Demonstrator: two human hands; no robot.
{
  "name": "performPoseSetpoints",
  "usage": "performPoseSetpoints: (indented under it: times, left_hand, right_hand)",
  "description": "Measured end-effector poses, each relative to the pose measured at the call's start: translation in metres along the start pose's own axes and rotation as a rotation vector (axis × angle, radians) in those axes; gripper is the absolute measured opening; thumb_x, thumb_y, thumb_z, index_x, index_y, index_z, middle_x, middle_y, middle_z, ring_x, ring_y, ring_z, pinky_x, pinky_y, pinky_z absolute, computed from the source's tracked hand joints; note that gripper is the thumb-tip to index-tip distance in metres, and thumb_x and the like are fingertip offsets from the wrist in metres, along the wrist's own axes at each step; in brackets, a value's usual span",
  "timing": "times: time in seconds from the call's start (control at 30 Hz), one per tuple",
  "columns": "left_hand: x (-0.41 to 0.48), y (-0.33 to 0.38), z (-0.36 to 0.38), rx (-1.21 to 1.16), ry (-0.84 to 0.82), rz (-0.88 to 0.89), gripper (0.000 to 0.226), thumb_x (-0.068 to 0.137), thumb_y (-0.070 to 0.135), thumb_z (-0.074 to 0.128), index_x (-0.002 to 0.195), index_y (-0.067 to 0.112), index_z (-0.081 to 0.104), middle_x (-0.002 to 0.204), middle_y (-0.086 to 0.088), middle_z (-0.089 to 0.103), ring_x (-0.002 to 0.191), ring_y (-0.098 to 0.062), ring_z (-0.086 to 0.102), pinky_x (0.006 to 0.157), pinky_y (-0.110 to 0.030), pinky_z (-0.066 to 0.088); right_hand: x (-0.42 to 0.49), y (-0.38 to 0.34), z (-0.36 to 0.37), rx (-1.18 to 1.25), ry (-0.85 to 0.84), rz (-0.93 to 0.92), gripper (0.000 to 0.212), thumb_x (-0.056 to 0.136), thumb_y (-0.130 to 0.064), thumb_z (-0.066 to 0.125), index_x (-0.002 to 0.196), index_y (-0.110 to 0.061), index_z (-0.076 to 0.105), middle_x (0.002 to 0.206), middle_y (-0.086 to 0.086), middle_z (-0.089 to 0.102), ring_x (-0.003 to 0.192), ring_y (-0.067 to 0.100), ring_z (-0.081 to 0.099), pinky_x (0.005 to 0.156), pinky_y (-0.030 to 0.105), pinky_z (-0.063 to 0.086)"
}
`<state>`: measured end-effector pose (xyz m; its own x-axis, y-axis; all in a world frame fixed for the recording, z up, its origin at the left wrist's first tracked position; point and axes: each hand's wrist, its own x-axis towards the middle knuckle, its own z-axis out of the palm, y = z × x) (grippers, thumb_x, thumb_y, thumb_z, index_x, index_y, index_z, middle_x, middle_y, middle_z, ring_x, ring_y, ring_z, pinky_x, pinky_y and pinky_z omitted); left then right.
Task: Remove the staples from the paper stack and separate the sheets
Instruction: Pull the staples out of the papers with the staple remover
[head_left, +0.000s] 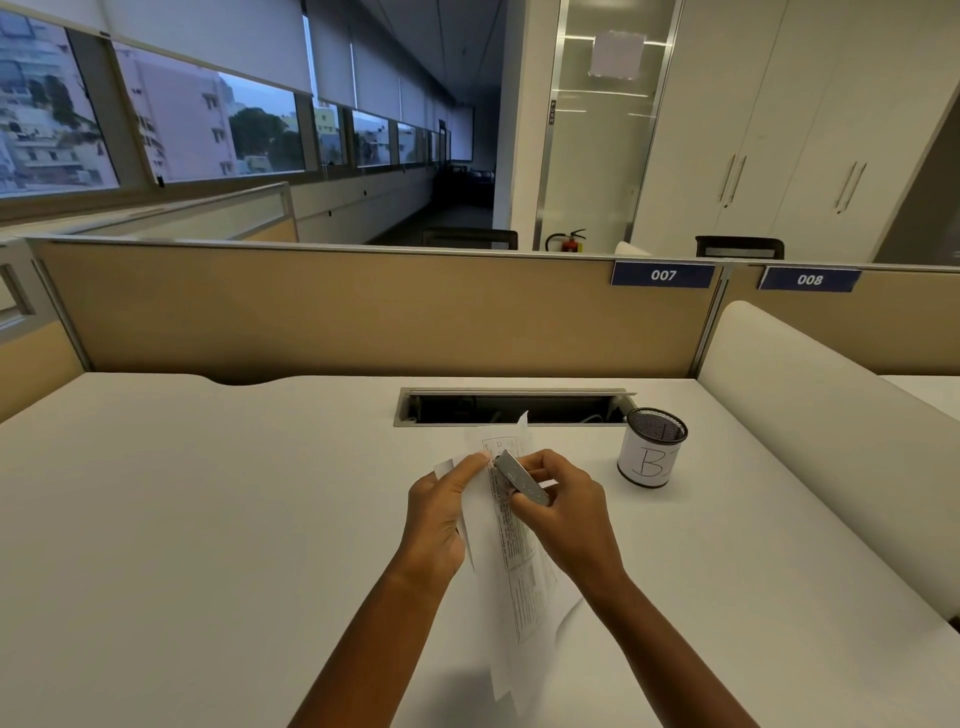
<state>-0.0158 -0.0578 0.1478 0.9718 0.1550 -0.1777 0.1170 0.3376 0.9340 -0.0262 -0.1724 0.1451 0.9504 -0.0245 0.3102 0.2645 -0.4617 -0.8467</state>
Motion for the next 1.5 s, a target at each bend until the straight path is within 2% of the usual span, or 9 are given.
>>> performPoseSetpoints:
  times: [0.17,0.43,0.53,0.7,0.9,1.0,1.1,1.23,1.5]
  left_hand:
    - [-0.004,-0.003,0.001,0.024,-0.001,0.08,0.009,0.083,0.026,0.056,0.075,0.025,0.06,0.075,-0.003,0.063,0.068,-0.022,0.059,0.051,-0.027,0.048]
    - [-0.01,-0.001,0.002,0.136,0.034,0.178,0.013,0.086,0.027,0.053,0.079,0.019,0.061,0.081,-0.009,0.064,0.077,-0.031,0.059,0.072,-0.04,0.051]
    - [-0.01,-0.002,0.003,0.164,0.056,0.187,0.013,0.084,0.03,0.056,0.074,0.022,0.059,0.077,-0.007,0.063,0.073,-0.028,0.058,0.068,-0.036,0.05]
    - [-0.005,-0.002,0.004,0.164,0.104,0.166,0.014,0.083,0.028,0.058,0.071,0.022,0.055,0.069,-0.002,0.059,0.063,-0.022,0.057,0.056,-0.027,0.049]
    - [-0.001,-0.002,0.003,0.145,0.097,0.118,0.015,0.083,0.028,0.058,0.069,0.024,0.055,0.068,-0.002,0.059,0.062,-0.021,0.057,0.053,-0.026,0.047]
    - [0.0,-0.001,0.003,0.139,0.094,0.098,0.017,0.083,0.028,0.058,0.067,0.024,0.054,0.067,-0.002,0.059,0.062,-0.022,0.056,0.052,-0.026,0.046]
    - [0.002,-0.002,0.001,0.132,0.084,0.077,0.016,0.082,0.028,0.058,0.068,0.024,0.055,0.068,-0.003,0.059,0.062,-0.022,0.056,0.053,-0.027,0.047]
    - [0.003,-0.001,0.0,0.106,0.065,0.049,0.014,0.082,0.027,0.059,0.069,0.023,0.057,0.069,-0.004,0.06,0.063,-0.023,0.057,0.055,-0.029,0.049]
    - [0.004,-0.001,0.001,0.095,0.036,0.015,0.014,0.083,0.026,0.059,0.07,0.019,0.058,0.07,-0.006,0.06,0.063,-0.023,0.056,0.053,-0.028,0.047]
  right_hand:
    - [-0.001,-0.002,-0.002,-0.101,0.023,-0.048,0.018,0.08,-0.018,0.066,0.097,-0.018,0.061,0.099,-0.001,0.063,0.072,0.007,0.053,0.05,0.003,0.04]
    - [-0.002,-0.007,-0.004,-0.23,0.075,-0.134,0.023,0.079,-0.02,0.068,0.101,-0.015,0.064,0.108,0.004,0.068,0.078,0.01,0.053,0.055,0.005,0.038]
    - [-0.003,-0.008,-0.002,-0.284,0.084,-0.166,0.025,0.08,-0.02,0.067,0.104,-0.014,0.065,0.108,0.005,0.069,0.082,0.015,0.06,0.062,0.01,0.04]
    - [-0.006,-0.01,0.001,-0.359,0.093,-0.24,0.03,0.081,-0.026,0.065,0.108,-0.012,0.064,0.109,0.006,0.068,0.088,0.019,0.064,0.063,0.0,0.031]
    - [-0.006,-0.014,0.0,-0.486,0.018,-0.357,0.034,0.08,-0.022,0.066,0.111,-0.007,0.062,0.112,0.011,0.067,0.091,0.03,0.067,0.077,0.023,0.047]
    - [-0.006,-0.015,-0.001,-0.574,-0.013,-0.451,0.032,0.064,-0.01,0.079,0.093,0.0,0.069,0.089,0.017,0.074,0.066,0.034,0.07,0.061,0.033,0.057]
    - [-0.006,-0.016,-0.001,-0.671,0.027,-0.529,0.042,0.047,-0.01,0.089,0.083,-0.002,0.071,0.074,0.012,0.075,0.05,0.026,0.069,0.046,0.028,0.056]
    - [-0.004,-0.016,-0.003,-0.796,0.015,-0.603,0.052,0.036,-0.016,0.093,0.083,-0.004,0.072,0.072,0.006,0.076,0.048,0.018,0.068,0.043,0.021,0.054]
    - [-0.001,-0.008,-0.004,-0.872,-0.038,-0.675,0.052,0.04,-0.021,0.092,0.086,-0.007,0.073,0.076,0.004,0.076,0.053,0.015,0.068,0.047,0.02,0.054]
